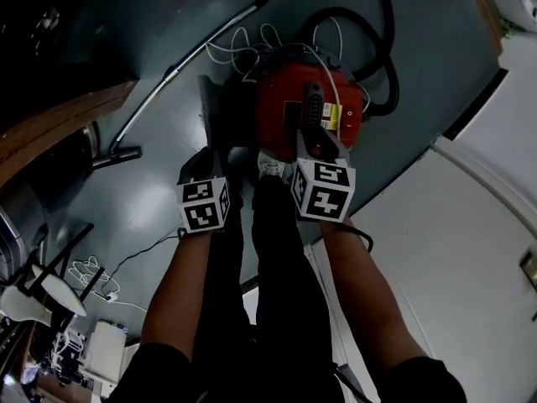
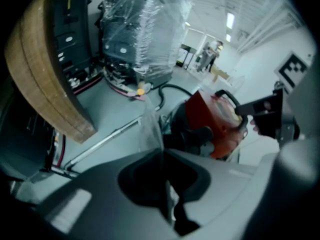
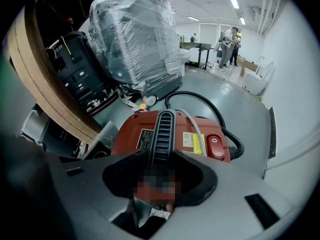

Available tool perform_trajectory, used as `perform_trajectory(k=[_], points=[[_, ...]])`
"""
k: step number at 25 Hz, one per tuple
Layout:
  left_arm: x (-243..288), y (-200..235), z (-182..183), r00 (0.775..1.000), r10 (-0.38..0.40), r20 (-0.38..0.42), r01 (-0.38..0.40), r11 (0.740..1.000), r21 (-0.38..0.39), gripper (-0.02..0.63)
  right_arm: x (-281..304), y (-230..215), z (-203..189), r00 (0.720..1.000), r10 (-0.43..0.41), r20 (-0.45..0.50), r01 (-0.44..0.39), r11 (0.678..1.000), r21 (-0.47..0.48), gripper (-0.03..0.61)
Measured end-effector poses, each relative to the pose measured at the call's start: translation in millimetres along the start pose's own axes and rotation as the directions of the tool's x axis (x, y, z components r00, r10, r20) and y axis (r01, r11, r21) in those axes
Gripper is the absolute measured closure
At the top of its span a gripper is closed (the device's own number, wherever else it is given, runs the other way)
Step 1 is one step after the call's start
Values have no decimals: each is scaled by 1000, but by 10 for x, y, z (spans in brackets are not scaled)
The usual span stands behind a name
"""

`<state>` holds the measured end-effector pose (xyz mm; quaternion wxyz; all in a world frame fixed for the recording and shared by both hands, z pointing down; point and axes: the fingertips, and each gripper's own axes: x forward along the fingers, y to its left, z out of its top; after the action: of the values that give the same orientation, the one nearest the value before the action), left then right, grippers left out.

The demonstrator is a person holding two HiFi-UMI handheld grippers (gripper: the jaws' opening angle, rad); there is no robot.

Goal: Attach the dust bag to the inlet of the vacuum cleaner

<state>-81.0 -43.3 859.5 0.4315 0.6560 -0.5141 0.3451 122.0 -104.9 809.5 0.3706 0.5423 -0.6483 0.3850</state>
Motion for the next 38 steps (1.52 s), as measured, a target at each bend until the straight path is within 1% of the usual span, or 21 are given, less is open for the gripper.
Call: perform_trajectory(k=[3,4,7,8,9,11,13,15,16,19,20,21,23,24,27,29,30,31,33,34,38], points=[[21,-53,-12,1000,-13,-18,14,999,48,600,1,-1,-1,1000,-3,3,3,1000,-1,430],[26,-57,-13,999,-30,-26,31,999,28,600,2,-2,-1,1000,-3,3,3,1000,1,430],[29,-36,-5,992,-119,-34,114,987,-116,600,4,-4,4,1000,1,5,-1,1000,5,430],[27,-31,-2,990,-140,-35,134,983,-128,600,3,-4,5,1000,3,6,-3,1000,5,430],[24,-38,-2,988,-148,-42,144,985,-97,600,1,-4,4,1000,4,7,-4,1000,5,430],[21,-71,0,988,-138,-64,140,990,33,600,-2,-1,3,1000,6,10,-6,1000,6,430],[25,-102,9,990,-114,-78,124,981,151,600,-2,0,2,1000,7,12,-7,1000,7,430],[36,-128,11,991,-106,-86,122,973,198,599,2,-2,-3,1000,9,11,-9,1000,5,430],[45,-134,12,989,-120,-89,134,976,170,598,5,-2,-3,1000,10,9,-10,1000,4,430],[56,-127,30,974,-210,-78,209,978,-25,597,7,-3,7,1000,9,8,-9,1000,5,430],[54,-128,32,971,-227,-73,224,973,-54,595,5,-3,7,1000,8,8,-8,1000,6,430],[54,-134,30,971,-229,-76,226,973,-40,595,3,-3,6,1000,6,8,-7,1000,8,430],[59,-169,21,976,-193,-103,203,974,97,595,2,-4,1,1000,5,9,-5,1000,9,430],[64,-194,21,978,-170,-119,190,964,187,594,3,-2,1,1000,5,8,-5,1000,8,430],[70,-261,12,981,-123,-151,177,888,424,591,6,5,4,1000,6,6,-6,1000,4,430],[72,-287,-29,977,-124,-171,196,840,506,591,7,3,0,1000,6,4,-6,1000,2,430],[74,-293,-45,972,-147,-182,220,839,497,591,7,-1,-3,1000,5,4,-5,1000,1,430],[74,-289,-47,964,-188,-190,255,860,442,589,8,-2,-5,1000,5,3,-5,1000,2,430],[67,-256,-19,940,-290,-181,330,909,255,589,11,0,-3,1000,6,2,-6,1000,2,430],[65,-245,-5,930,-326,-171,354,919,174,589,11,-2,-3,1000,7,2,-7,1000,1,430],[93,-217,68,910,-363,-200,368,930,-12,588,13,3,-1,1000,13,1,-13,1000,0,430]])
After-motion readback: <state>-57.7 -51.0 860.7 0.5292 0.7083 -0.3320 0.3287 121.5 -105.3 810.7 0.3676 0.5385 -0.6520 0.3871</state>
